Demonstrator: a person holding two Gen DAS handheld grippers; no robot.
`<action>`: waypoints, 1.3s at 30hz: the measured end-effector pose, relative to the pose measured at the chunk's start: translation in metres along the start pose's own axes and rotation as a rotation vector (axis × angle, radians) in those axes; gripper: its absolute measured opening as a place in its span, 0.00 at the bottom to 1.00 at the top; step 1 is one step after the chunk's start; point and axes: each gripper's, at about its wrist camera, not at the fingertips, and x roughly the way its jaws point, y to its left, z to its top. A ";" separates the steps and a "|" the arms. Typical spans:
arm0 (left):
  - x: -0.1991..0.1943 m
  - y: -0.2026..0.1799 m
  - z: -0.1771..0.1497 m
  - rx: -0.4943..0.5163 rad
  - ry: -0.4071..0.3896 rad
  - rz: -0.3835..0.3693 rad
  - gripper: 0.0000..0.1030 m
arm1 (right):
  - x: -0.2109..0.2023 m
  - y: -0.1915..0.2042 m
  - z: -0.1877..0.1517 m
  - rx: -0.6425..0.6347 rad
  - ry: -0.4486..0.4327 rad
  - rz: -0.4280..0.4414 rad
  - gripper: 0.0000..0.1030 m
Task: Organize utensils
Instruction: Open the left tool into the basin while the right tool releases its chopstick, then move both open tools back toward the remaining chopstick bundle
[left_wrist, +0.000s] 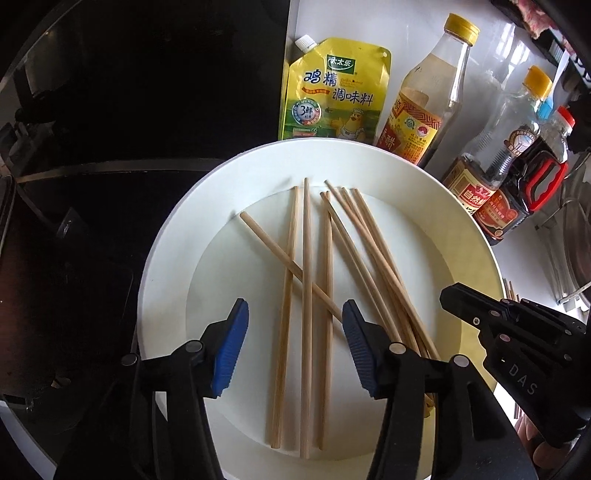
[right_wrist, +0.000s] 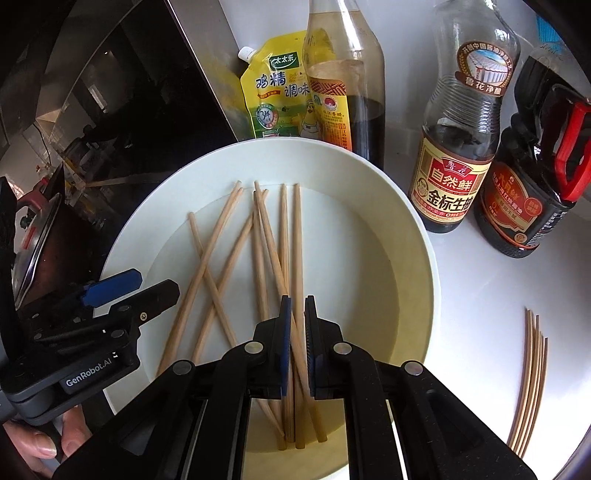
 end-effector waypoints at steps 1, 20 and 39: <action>-0.002 0.000 -0.001 -0.002 -0.002 0.003 0.52 | -0.001 0.000 -0.001 0.001 -0.002 -0.001 0.07; -0.057 -0.004 -0.032 0.001 -0.083 0.021 0.82 | -0.058 0.003 -0.044 0.010 -0.078 -0.024 0.36; -0.092 -0.056 -0.071 0.010 -0.114 -0.001 0.88 | -0.124 -0.037 -0.103 0.024 -0.133 -0.051 0.49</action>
